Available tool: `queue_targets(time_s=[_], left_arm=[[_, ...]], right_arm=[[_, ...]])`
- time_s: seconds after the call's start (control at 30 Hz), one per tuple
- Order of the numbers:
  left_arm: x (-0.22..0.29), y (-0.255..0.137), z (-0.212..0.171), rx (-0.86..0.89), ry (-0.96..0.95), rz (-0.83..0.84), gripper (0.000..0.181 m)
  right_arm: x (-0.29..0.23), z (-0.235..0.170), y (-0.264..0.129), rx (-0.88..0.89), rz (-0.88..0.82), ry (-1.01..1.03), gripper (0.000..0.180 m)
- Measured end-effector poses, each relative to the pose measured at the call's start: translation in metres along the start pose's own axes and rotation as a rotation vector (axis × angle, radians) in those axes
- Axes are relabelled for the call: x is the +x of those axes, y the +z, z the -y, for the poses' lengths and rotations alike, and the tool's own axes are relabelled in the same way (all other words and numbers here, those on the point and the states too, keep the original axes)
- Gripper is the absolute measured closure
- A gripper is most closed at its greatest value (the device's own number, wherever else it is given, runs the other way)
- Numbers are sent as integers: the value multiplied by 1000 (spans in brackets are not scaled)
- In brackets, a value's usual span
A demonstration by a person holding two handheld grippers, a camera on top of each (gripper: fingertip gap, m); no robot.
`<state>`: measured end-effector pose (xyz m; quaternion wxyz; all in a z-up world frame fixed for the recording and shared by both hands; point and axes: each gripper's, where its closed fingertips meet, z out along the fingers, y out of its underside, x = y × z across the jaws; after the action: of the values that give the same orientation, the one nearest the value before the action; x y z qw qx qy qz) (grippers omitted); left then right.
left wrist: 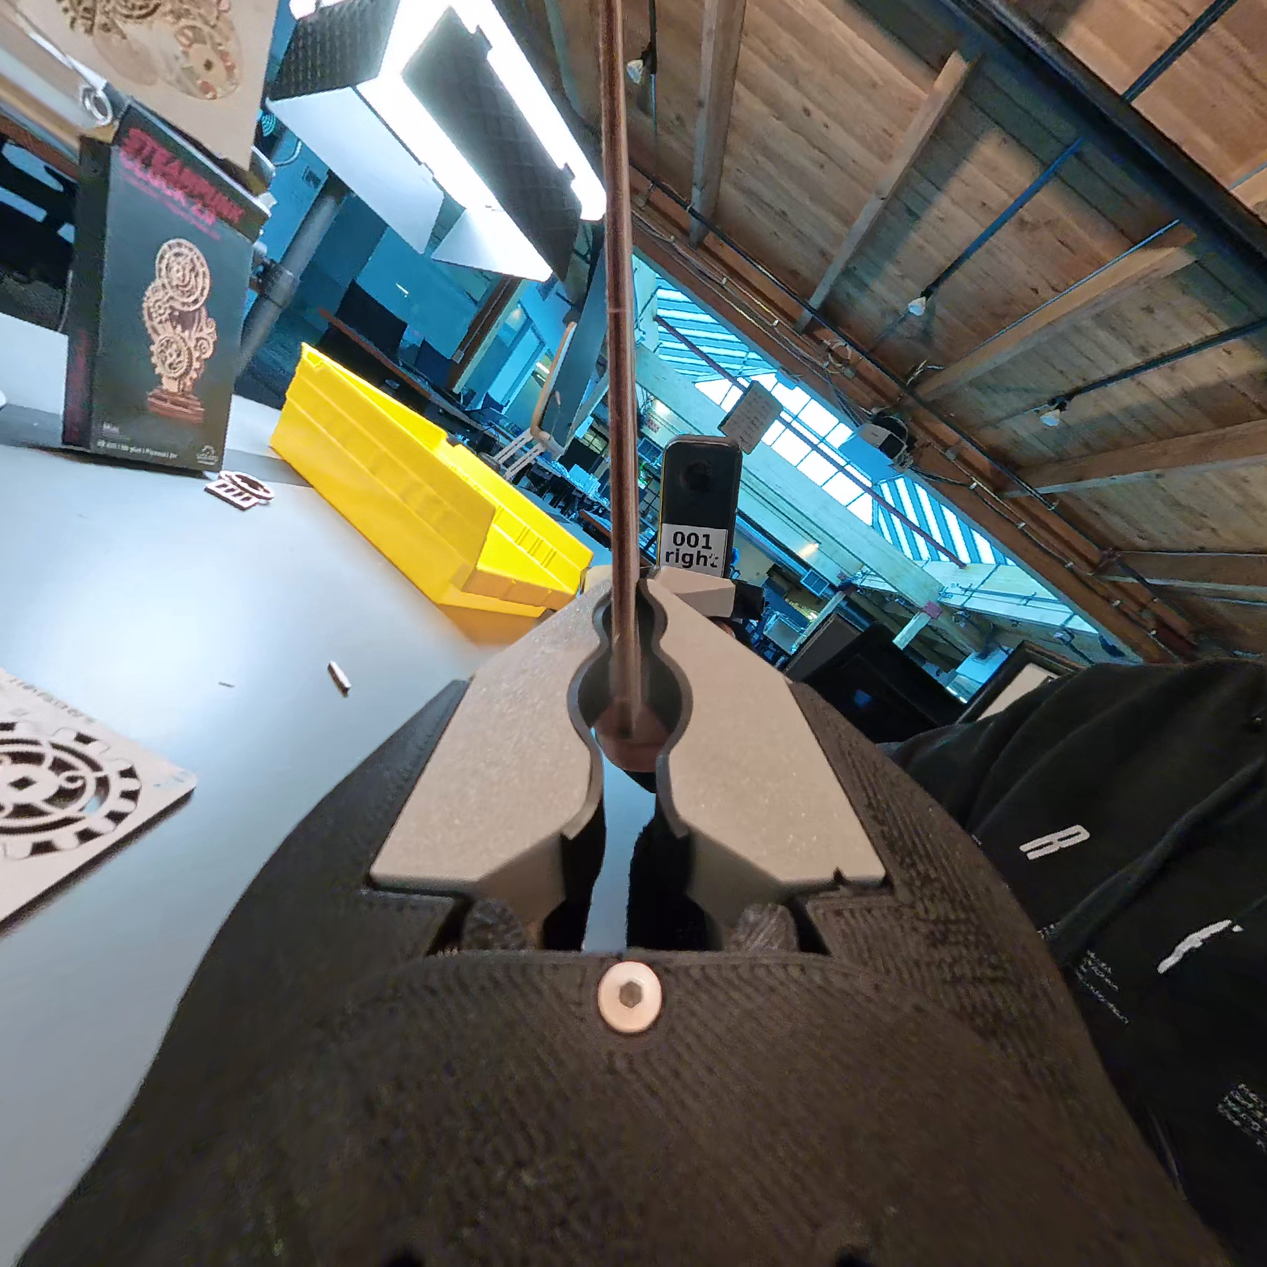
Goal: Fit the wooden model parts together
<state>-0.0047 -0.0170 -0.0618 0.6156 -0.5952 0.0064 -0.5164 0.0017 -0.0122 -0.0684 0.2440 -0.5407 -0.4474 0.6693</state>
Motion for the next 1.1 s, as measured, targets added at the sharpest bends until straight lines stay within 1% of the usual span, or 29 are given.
queue_targets(time_s=[0.2,0.47,0.63,0.8,1.1], left_arm=[[-11,-8,-11,-22,-75,10,179],[-11,-8,-18,-57,-92,12,179],[-16,-8,-21,-42,-186,32,180],[-22,-9,-23,-25,-265,37,180],[-23,-10,-22,-19,-272,45,180]], right_arm=[[6,-14,4,-16,44,81,177],[5,-21,3,-26,102,174,179],[10,-24,2,-28,109,246,178],[15,-27,3,-30,101,270,177],[17,-27,3,-16,109,290,174]])
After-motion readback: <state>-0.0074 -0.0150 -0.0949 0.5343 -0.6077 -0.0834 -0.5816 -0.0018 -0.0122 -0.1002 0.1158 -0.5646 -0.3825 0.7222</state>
